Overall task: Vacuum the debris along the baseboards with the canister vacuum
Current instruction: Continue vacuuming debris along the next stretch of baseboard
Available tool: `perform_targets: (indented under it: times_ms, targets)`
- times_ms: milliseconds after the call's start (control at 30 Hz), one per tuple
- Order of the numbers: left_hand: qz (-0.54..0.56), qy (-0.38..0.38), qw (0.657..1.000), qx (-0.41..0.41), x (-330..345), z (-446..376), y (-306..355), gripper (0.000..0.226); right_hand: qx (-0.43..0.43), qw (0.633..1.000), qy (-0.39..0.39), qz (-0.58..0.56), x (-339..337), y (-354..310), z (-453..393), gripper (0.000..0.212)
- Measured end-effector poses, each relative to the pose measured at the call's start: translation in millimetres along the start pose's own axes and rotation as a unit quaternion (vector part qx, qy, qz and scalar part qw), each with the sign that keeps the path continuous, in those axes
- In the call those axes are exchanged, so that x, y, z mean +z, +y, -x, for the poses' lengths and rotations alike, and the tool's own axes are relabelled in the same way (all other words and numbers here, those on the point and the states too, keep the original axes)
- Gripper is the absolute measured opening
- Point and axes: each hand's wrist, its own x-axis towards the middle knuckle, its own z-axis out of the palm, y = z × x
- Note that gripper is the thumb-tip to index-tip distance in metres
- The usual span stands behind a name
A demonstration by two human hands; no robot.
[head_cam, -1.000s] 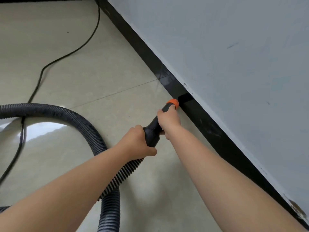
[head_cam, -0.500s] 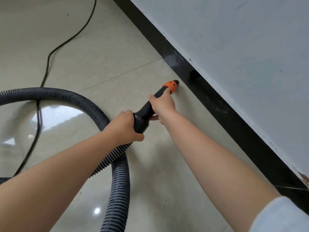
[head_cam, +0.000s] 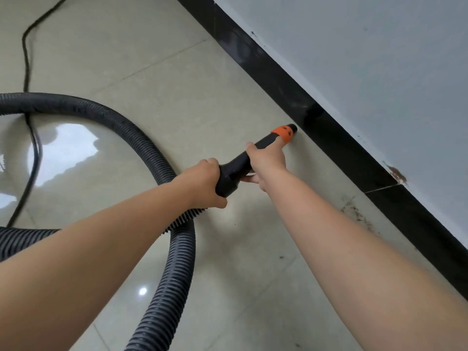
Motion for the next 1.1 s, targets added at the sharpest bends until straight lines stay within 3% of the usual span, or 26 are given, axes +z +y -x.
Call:
perform_targets:
  times_ms: [100,267,633,867,1100]
  targets:
    - [-0.024,-0.021,0.999,0.009,17.8,22.4,7.8,0.046,0.002,0.999,0.008,-0.042,-12.6,25.2,22.1,0.061]
    - [-0.071,0.01,0.997,-0.036,29.9,64.0,26.0,0.047,-0.022,0.997,-0.037,-0.07,-28.7,51.5,45.5,0.048]
    - [-0.056,0.045,0.992,-0.1,78.0,169.7,110.8,0.04,0.0,0.992,-0.081,-0.096,-104.7,114.1,109.4,0.05]
    - [-0.071,0.101,0.986,-0.115,105.7,174.0,136.8,0.053,-0.01,0.993,-0.079,-0.088,-129.3,126.8,110.8,0.052]
    - [-0.099,0.061,0.987,-0.111,104.2,173.7,122.0,0.047,0.045,0.991,-0.084,-0.095,-142.4,128.0,116.6,0.033]
